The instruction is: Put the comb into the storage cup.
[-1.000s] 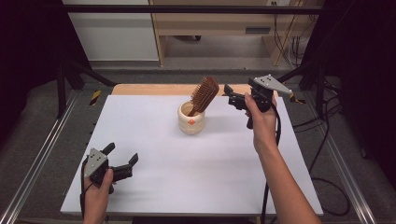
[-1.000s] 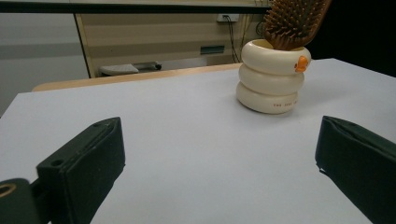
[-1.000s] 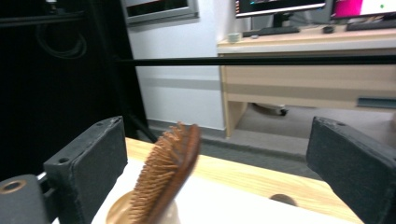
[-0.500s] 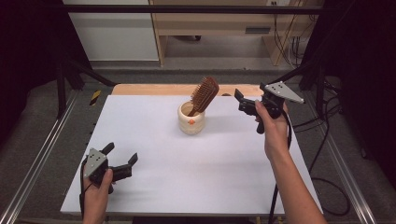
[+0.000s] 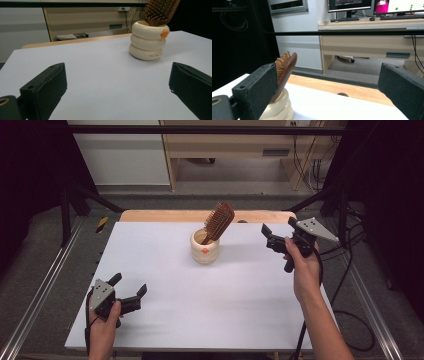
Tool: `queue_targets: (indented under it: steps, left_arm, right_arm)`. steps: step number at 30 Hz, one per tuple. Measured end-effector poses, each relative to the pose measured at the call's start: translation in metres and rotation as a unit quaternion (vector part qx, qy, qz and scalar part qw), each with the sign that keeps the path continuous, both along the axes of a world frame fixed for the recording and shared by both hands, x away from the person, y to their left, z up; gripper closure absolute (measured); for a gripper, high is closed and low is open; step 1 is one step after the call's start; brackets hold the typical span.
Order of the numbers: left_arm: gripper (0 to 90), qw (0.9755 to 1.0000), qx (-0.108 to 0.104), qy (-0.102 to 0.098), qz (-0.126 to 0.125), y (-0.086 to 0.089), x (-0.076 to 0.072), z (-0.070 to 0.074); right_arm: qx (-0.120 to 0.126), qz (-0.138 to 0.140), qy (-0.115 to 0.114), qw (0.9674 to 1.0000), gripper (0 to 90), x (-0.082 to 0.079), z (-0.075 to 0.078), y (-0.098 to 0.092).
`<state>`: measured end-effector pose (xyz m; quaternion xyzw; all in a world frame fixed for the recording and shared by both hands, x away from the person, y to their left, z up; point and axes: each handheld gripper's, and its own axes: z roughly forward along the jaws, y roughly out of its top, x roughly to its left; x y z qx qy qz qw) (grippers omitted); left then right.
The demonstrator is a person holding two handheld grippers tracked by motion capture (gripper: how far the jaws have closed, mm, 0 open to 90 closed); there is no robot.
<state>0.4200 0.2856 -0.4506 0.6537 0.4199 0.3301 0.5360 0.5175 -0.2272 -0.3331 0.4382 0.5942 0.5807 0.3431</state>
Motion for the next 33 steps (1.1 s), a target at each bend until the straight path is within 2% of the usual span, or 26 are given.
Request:
queue_targets:
  steps: [7,14,19,28,33]
  left_arm:
    - [1.5,1.0000,0.002,-0.003,0.007,0.001,0.000,0.000]
    - [1.6,1.0000,-0.001,-0.005,0.008,0.002,0.000,0.000]
    - [1.6,0.9999,-0.001,-0.005,0.009,0.003,0.000,0.000]
    - [1.6,0.9999,-0.001,-0.005,0.009,0.003,-0.001,0.000]
    - [1.5,0.9999,-0.005,-0.009,0.007,0.005,-0.001,0.001]
  right_arm:
    - [-0.007,-0.008,0.005,0.9999,3.7,-0.008,-0.003,-0.016]
    - [0.003,-0.012,0.004,0.9999,3.9,-0.018,-0.007,-0.027]
    - [0.002,-0.011,0.003,0.9999,3.9,-0.024,-0.011,-0.031]
    - [-0.006,-0.007,0.013,0.9999,4.1,-0.033,-0.028,-0.036]
    - [0.000,-0.009,0.016,0.9998,4.1,-0.041,-0.036,-0.040]
